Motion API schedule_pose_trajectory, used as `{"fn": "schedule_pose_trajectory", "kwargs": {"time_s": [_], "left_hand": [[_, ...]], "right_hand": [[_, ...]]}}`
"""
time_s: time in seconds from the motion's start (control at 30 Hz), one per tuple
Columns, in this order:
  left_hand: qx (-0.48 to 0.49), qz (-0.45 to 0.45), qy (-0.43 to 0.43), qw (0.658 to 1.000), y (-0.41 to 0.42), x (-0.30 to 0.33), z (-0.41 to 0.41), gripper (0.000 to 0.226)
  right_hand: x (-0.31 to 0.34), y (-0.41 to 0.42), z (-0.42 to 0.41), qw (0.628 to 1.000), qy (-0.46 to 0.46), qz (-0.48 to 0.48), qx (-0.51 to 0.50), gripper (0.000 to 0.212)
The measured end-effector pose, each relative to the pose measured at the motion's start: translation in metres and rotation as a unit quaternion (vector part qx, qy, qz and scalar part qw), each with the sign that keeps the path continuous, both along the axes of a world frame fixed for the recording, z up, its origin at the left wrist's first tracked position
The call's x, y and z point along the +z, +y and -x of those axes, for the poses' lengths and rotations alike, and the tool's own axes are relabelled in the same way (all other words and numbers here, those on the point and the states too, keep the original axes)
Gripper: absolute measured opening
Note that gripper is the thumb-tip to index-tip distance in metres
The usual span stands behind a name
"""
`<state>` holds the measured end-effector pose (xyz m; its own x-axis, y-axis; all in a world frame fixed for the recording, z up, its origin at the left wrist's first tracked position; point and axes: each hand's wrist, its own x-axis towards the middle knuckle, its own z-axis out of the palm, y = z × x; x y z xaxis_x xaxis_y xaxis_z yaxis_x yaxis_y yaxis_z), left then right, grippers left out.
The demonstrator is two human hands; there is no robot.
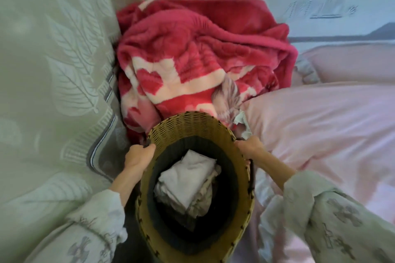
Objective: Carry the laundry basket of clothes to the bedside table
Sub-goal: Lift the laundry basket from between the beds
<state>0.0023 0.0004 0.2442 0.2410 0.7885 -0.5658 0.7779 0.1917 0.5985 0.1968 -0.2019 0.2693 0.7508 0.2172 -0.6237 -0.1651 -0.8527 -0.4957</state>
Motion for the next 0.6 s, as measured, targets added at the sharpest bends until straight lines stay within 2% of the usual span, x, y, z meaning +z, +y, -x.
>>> {"fn": "schedule_pose_trajectory", "kwargs": {"time_s": [0.1, 0.27, 0.37, 0.47, 0.53, 0.6], "left_hand": [[-0.006, -0.03, -0.034, 0.999, -0.009, 0.054, 0.004, 0.032], [-0.084, -0.058, -0.138, 0.985, -0.024, 0.15, -0.002, 0.026], [-0.119, -0.097, -0.197, 0.968, -0.043, 0.204, -0.017, 0.054], [-0.152, -0.128, -0.253, 0.947, -0.068, 0.264, -0.031, 0.06], [-0.16, -0.14, -0.297, 0.931, -0.095, 0.303, -0.04, 0.054], [-0.167, -0.161, -0.342, 0.911, -0.125, 0.338, -0.044, 0.026]], "right_hand": [[0.054, -0.014, 0.016, 0.999, -0.006, -0.037, -0.015, 0.035], [0.142, -0.056, 0.036, 0.987, -0.074, -0.111, -0.093, 0.027], [0.193, -0.093, 0.046, 0.971, -0.104, -0.168, -0.139, 0.022], [0.245, -0.131, 0.053, 0.946, -0.132, -0.235, -0.178, 0.021], [0.28, -0.165, 0.058, 0.929, -0.166, -0.258, -0.206, 0.012], [0.308, -0.194, 0.06, 0.91, -0.202, -0.27, -0.24, 0.013]]}}
